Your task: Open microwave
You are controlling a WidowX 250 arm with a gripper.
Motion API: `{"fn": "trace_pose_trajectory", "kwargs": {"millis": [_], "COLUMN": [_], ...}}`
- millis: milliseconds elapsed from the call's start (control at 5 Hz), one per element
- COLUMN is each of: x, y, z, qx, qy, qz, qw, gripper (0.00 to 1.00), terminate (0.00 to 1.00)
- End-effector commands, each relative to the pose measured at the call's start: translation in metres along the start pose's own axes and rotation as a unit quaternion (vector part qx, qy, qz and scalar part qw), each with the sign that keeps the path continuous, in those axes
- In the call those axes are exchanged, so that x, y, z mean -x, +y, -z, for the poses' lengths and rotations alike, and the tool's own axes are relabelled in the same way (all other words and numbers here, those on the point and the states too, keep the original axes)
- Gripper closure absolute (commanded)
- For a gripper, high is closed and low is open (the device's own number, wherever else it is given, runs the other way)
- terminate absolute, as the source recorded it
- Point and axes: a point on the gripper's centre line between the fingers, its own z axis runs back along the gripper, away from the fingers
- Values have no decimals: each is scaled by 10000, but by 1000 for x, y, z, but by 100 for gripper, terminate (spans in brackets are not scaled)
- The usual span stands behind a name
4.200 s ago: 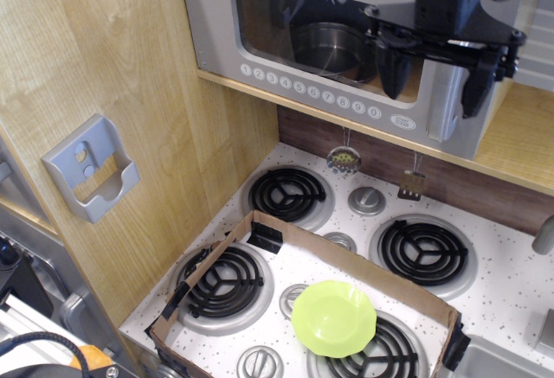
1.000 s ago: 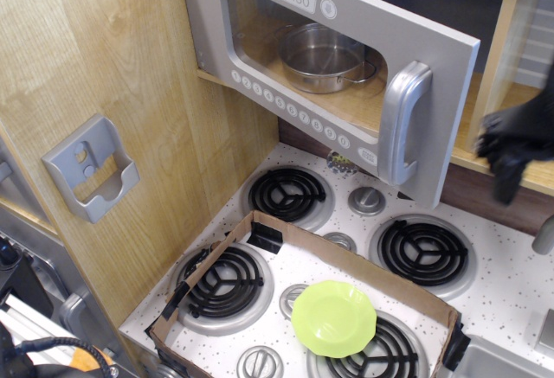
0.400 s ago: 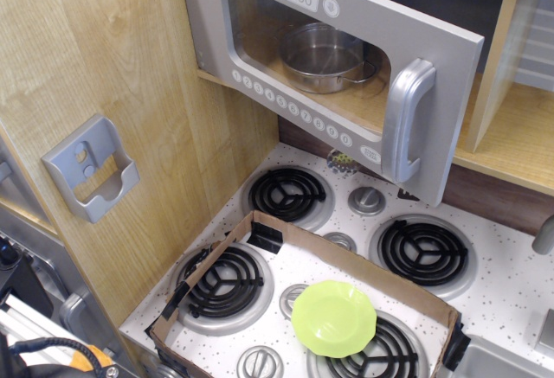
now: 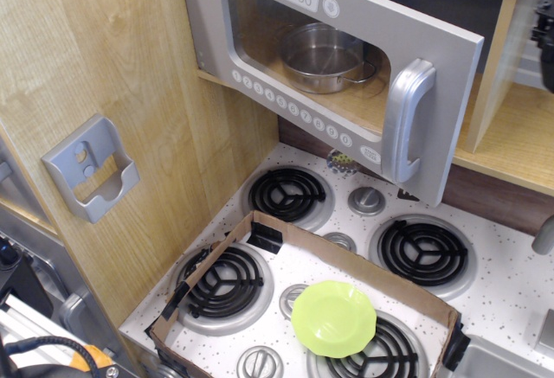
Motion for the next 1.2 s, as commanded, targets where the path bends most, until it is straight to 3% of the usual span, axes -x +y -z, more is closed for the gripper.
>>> {"fn": "trace_pose_trajectory", "kwargs": {"millis": [0, 400, 800, 1000], "x": [20, 57, 114, 135], "y": [49, 91, 119, 123], "z": [-17, -19, -18, -15], "qx": [-79, -369, -486, -467], "qy": [107, 388, 368, 727], "qz": [-164, -406, -926, -1465], "qw": [9998, 9977, 9938, 9854], "gripper": [0, 0, 0, 0], "terminate": [0, 0, 0, 0]}}
